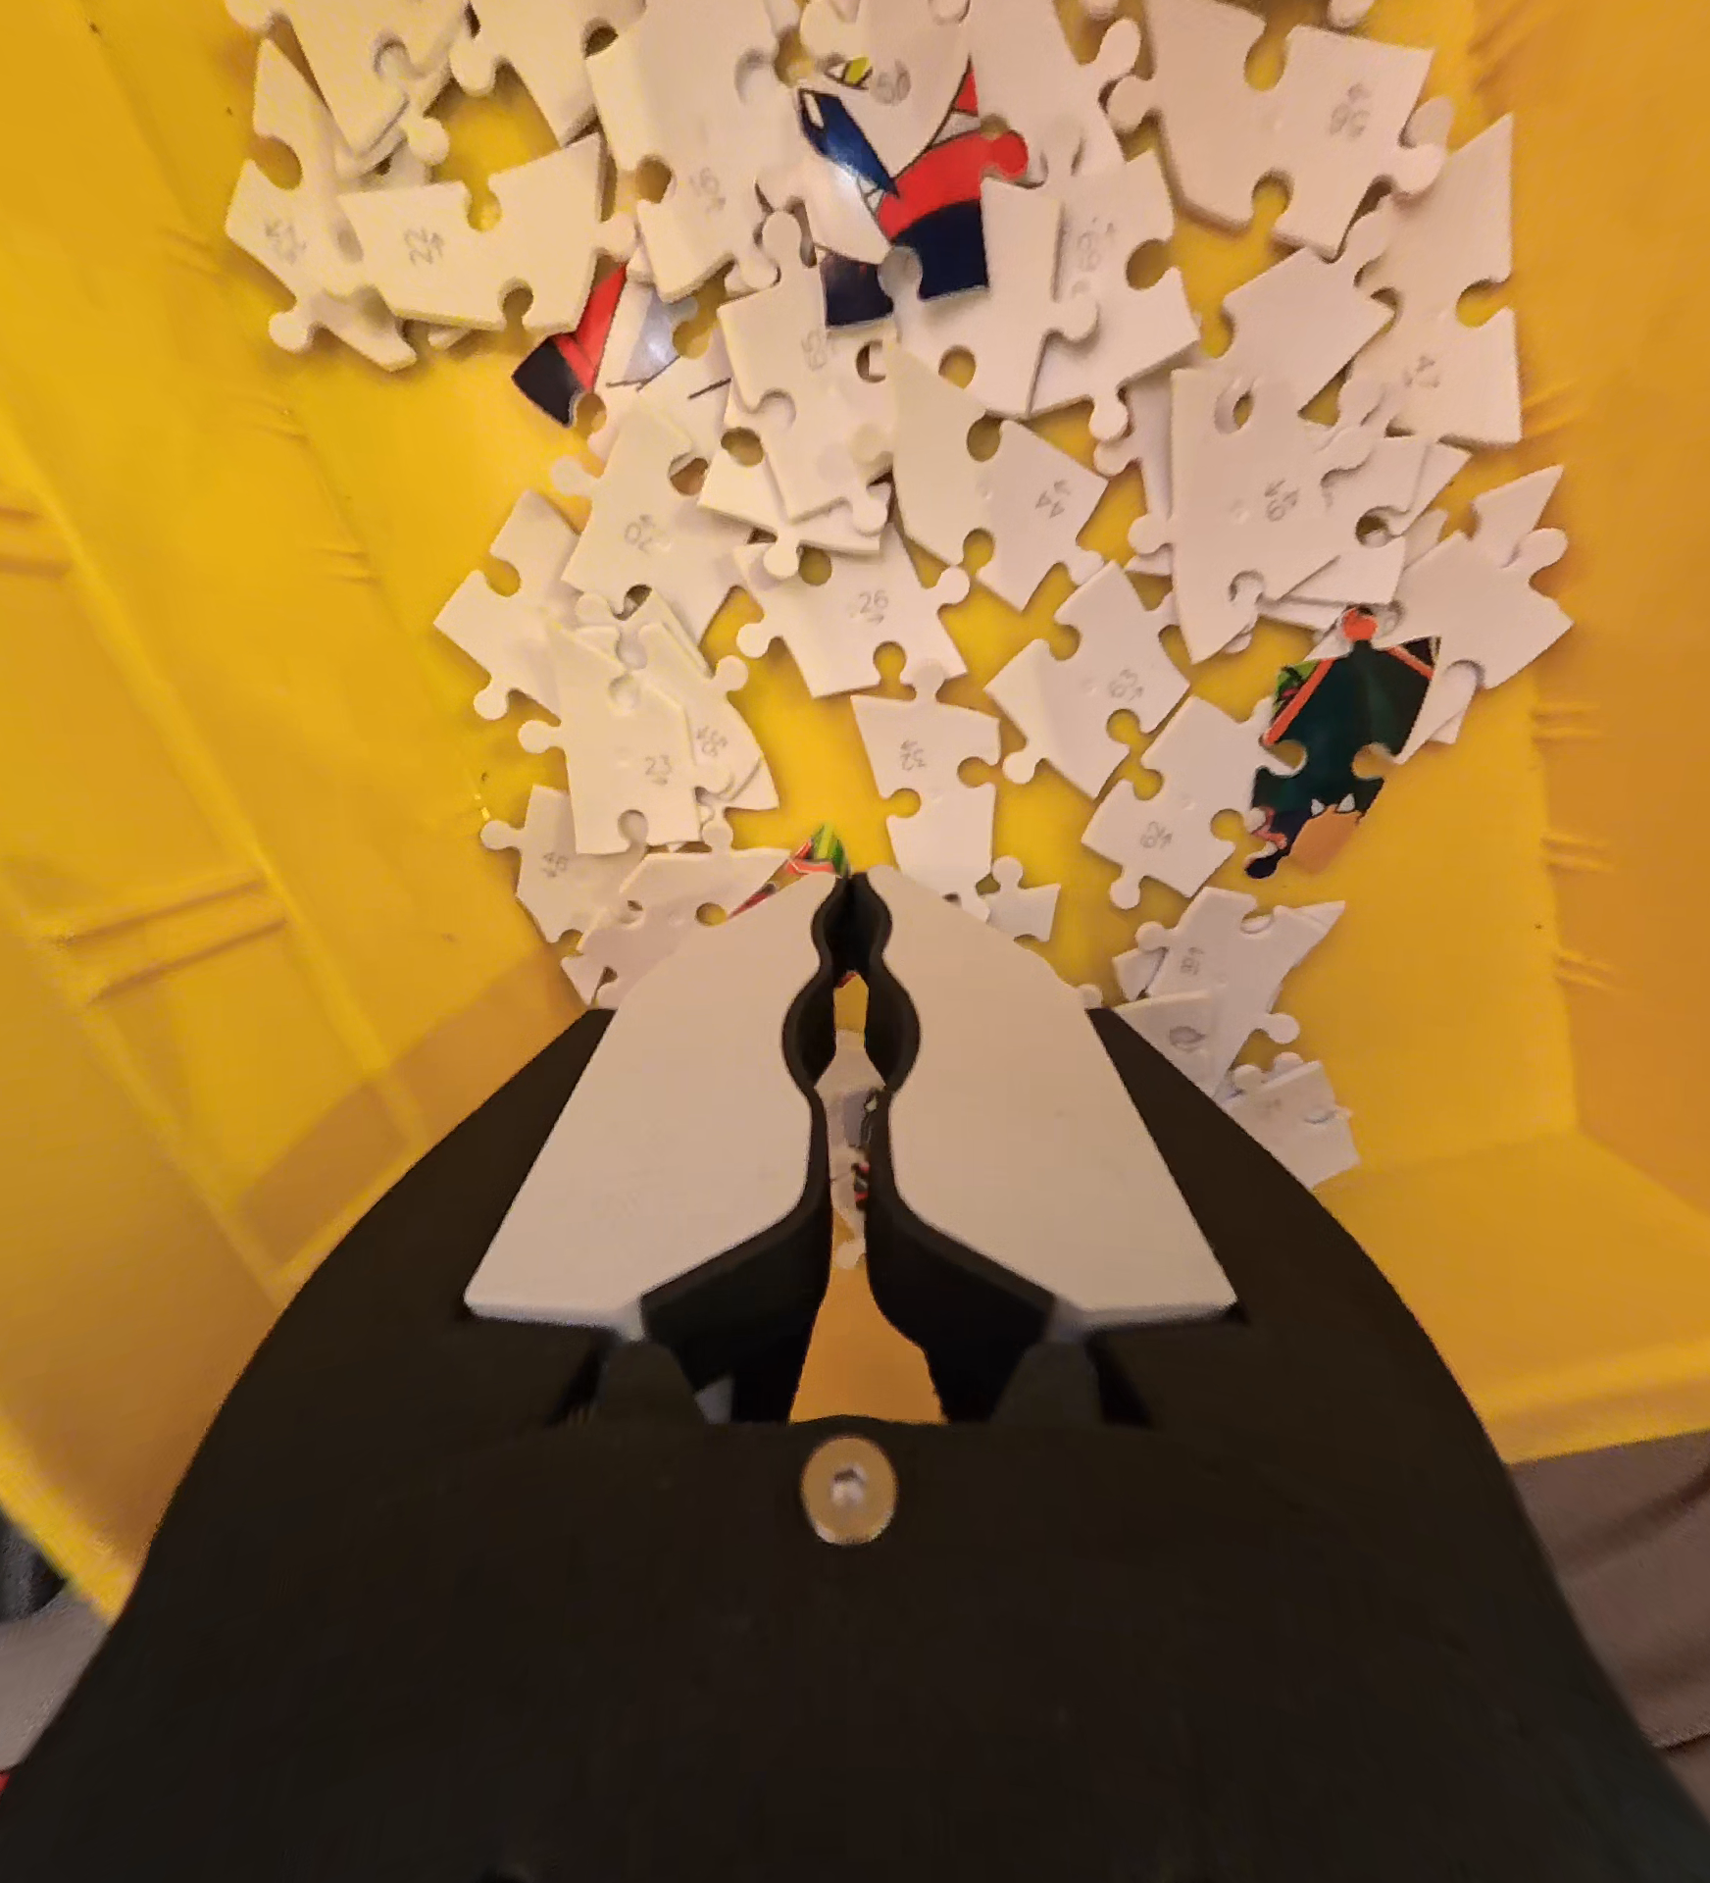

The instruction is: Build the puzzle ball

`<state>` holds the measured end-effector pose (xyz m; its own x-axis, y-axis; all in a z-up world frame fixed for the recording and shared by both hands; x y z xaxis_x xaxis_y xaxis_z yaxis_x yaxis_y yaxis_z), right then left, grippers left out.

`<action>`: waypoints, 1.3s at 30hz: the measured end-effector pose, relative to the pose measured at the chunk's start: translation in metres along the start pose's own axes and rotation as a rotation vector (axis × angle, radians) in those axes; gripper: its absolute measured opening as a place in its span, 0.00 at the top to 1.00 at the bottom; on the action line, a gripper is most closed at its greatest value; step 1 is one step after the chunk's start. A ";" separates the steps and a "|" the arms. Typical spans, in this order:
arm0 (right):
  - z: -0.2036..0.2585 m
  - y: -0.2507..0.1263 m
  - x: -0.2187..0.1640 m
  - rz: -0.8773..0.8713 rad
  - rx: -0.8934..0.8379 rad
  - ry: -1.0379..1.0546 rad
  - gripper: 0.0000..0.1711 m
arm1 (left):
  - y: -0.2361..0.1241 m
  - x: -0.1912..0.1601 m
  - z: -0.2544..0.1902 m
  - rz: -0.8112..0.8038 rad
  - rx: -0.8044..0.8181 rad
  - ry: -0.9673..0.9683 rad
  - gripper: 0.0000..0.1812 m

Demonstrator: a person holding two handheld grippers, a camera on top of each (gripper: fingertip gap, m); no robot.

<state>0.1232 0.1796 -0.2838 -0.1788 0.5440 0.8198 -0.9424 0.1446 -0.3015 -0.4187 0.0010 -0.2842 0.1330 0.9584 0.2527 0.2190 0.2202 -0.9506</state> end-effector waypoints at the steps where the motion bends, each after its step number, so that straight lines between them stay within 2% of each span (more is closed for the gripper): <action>1: 0.000 0.000 0.000 0.001 0.000 0.000 0.99 | -0.003 -0.001 0.000 0.002 0.016 0.002 1.00; 3: 0.000 0.000 0.000 0.001 0.000 -0.001 0.99 | -0.009 0.000 -0.003 0.000 -0.007 0.010 1.00; 5: 0.000 0.000 0.000 0.001 -0.001 -0.001 0.99 | -0.009 -0.002 -0.002 0.051 -0.009 -0.002 0.88; 8: 0.000 0.000 0.000 -0.001 0.000 0.000 0.99 | -0.002 -0.007 0.000 0.148 0.034 0.025 0.79; 12: 0.000 0.000 0.000 -0.003 0.001 0.000 0.99 | 0.001 -0.003 0.000 0.129 -0.013 0.034 0.82; 14: 0.000 0.000 0.000 -0.003 0.001 0.000 0.99 | 0.002 -0.002 0.001 0.116 -0.050 0.009 0.87; 23: 0.000 -0.001 0.000 -0.004 0.003 0.002 0.99 | 0.002 -0.005 -0.005 0.106 -0.042 0.031 0.89; 25: 0.000 0.000 0.000 -0.004 0.002 0.002 0.99 | 0.001 -0.006 -0.009 0.094 -0.087 0.023 0.89; 36: -0.001 0.000 0.000 0.000 0.000 0.002 0.99 | -0.016 0.000 -0.029 -0.171 -0.449 -0.060 0.89; 39: -0.001 0.000 0.000 0.000 0.000 0.002 0.99 | -0.028 0.005 -0.030 -0.312 -0.532 -0.049 0.89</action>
<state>0.1235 0.1800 -0.2842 -0.1780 0.5459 0.8187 -0.9426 0.1444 -0.3012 -0.3948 -0.0058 -0.2511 -0.0565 0.8734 0.4836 0.6939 0.3827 -0.6100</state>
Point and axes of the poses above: each gripper's, where its closed fingertips meet, y out along the fingers, x out of its top, z = x × y across the jaws, the point moved 9 cm from there along -y, back along the fingers, and after that the axes turned 14 degrees about -x, right-handed, at the moved point
